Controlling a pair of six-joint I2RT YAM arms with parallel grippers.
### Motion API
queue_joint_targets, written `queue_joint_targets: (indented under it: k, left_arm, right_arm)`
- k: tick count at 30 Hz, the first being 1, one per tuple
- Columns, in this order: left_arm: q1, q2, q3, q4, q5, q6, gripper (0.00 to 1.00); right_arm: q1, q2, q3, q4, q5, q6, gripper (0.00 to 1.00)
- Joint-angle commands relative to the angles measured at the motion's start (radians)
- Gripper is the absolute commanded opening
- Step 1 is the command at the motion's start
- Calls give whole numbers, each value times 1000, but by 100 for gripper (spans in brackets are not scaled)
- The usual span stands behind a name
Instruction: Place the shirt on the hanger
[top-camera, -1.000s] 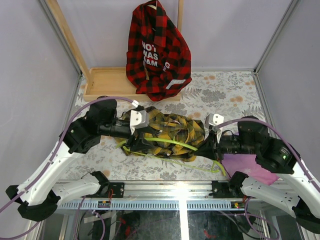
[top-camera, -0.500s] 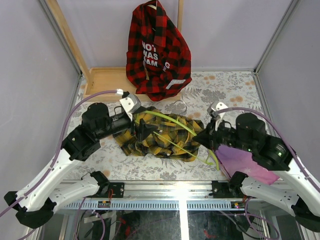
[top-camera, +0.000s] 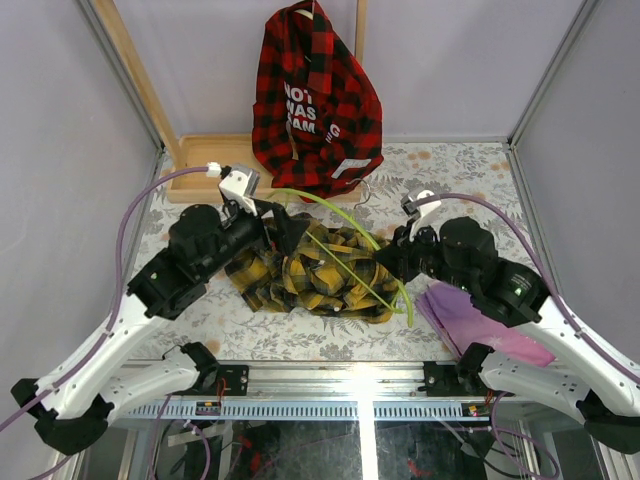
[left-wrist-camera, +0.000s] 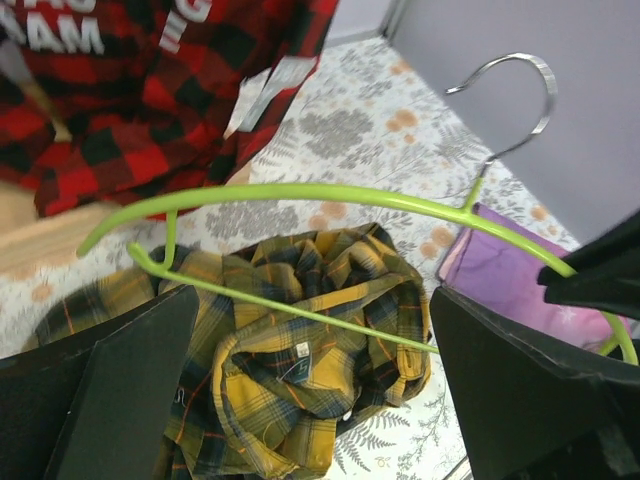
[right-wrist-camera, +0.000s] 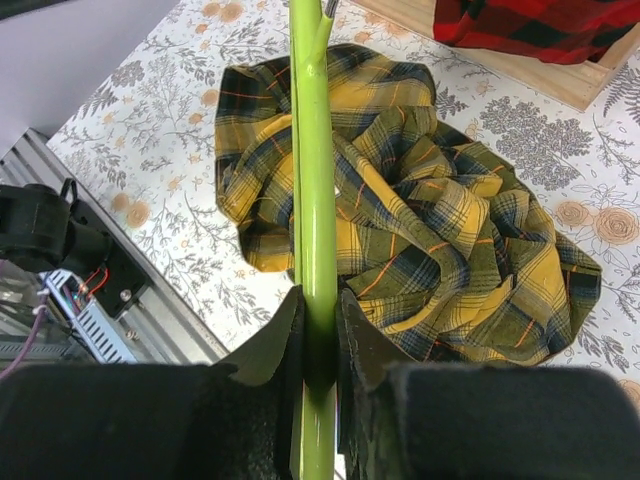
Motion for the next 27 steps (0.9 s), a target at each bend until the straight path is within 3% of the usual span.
queue_joint_targets:
  k: [1,6,9,18,24,27]
  left_arm:
    - [0,54,-10,-62,-145,-131,100]
    - [1,88,-49,-98,-194,-174,100]
    - [0,100,-85,-120,-203,-196,96]
    - [1,167,-248,-84,-158,-281,83]
    - [1,242,-287,-63,-197,-303,70]
    - [1,276,-287,-63,-196,-304,55]
  right_arm:
    - [-1,-37,-52,182,47,27,0]
    - [0,13,-12,98,57,40,0]
    - [0,56,44,-42,191,65,0]
    - [0,-56,74,-101,279,32,0]
    - [0,-125,121,-184,195,-51,0]
    - [0,-146,146,-244,150,-88,0]
